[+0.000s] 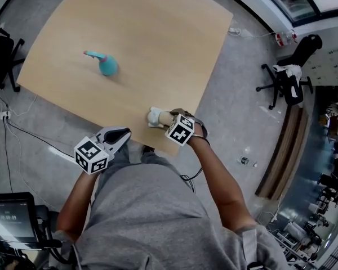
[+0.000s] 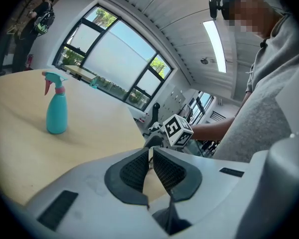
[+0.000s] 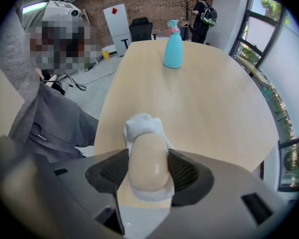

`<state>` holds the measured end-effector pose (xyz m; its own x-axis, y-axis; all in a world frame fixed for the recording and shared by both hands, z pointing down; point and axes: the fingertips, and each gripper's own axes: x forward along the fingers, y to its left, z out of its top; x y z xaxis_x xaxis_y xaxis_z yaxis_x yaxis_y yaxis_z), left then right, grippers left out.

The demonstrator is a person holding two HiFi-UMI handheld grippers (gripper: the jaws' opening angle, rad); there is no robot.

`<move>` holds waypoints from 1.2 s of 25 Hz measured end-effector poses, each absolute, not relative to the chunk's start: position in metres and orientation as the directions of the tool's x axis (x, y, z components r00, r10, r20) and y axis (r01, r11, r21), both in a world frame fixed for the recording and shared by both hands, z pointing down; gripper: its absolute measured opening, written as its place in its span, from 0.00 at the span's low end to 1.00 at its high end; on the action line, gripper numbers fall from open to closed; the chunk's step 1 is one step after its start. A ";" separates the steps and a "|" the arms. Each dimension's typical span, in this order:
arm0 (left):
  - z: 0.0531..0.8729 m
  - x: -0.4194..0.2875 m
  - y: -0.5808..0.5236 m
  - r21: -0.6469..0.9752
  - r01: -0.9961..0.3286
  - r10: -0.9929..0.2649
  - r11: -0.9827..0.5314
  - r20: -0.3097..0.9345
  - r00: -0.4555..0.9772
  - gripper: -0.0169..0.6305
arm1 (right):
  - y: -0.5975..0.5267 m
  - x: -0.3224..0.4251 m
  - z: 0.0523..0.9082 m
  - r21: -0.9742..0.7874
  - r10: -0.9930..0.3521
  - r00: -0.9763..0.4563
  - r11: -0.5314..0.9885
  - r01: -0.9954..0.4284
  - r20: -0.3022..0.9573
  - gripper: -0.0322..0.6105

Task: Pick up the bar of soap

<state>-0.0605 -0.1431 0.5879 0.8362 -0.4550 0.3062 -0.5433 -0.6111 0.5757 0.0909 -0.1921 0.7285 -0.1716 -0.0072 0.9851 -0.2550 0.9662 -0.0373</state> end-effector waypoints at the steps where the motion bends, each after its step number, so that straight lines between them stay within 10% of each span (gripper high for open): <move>1: 0.590 -0.061 -0.142 0.580 -0.544 -0.454 -0.606 0.309 0.836 0.04 | -0.193 0.092 0.728 -0.035 -0.007 -0.163 0.968 -0.250 0.987 0.44; 30: 0.597 -0.058 -0.136 0.576 -0.536 -0.433 -0.617 0.320 0.843 0.04 | -0.195 0.106 0.736 -0.018 0.001 -0.119 0.990 -0.139 0.993 0.44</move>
